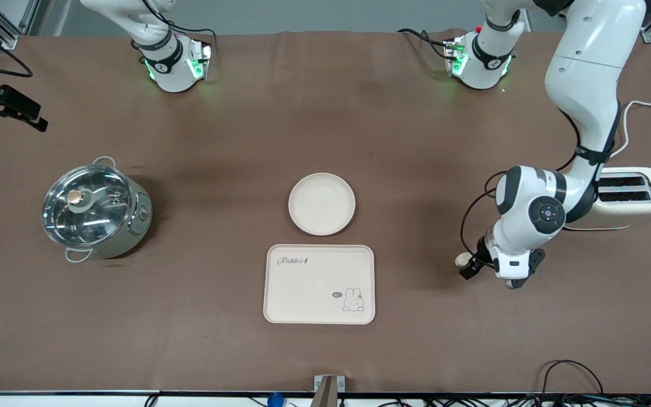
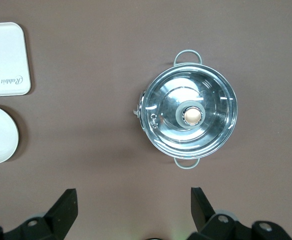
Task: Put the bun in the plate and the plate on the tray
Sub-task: 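Grasp the white bun with the left gripper and lift it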
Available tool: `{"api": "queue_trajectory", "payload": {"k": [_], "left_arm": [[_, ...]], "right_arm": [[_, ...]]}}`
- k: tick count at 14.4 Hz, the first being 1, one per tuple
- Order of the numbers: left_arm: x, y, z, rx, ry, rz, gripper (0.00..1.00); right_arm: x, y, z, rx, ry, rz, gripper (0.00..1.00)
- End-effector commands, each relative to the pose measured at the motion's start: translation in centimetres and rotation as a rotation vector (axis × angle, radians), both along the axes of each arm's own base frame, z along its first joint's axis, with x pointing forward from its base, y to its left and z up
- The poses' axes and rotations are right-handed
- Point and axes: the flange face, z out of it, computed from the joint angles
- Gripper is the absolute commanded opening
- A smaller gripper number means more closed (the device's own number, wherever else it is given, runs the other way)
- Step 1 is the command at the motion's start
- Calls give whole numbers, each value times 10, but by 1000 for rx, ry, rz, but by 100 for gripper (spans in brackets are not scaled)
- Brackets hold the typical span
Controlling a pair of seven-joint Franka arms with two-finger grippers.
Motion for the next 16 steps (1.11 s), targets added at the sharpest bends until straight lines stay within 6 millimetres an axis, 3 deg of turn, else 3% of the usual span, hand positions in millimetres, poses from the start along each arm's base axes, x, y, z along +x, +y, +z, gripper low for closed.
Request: {"api": "queue_trajectory", "payload": {"k": [1, 6, 9, 12, 15, 16], "left_arm": [[1, 6, -11, 5, -9, 25, 89], [0, 4, -23, 1, 6, 32, 50], [-5, -18, -16, -10, 13, 39, 34], [-27, -93, 5, -12, 44, 58, 29], [-57, -176, 25, 5, 59, 33, 30], [-68, -207, 31, 3, 57, 30, 30]], "right_arm": [[1, -3, 0, 15, -13, 1, 100], [4, -11, 0, 20, -22, -5, 100], [8, -25, -7, 20, -24, 9, 100], [12, -27, -14, 8, -19, 6, 100], [19, -25, -54, 24, 27, 4, 100], [20, -20, -75, 28, 44, 4, 100]]}}
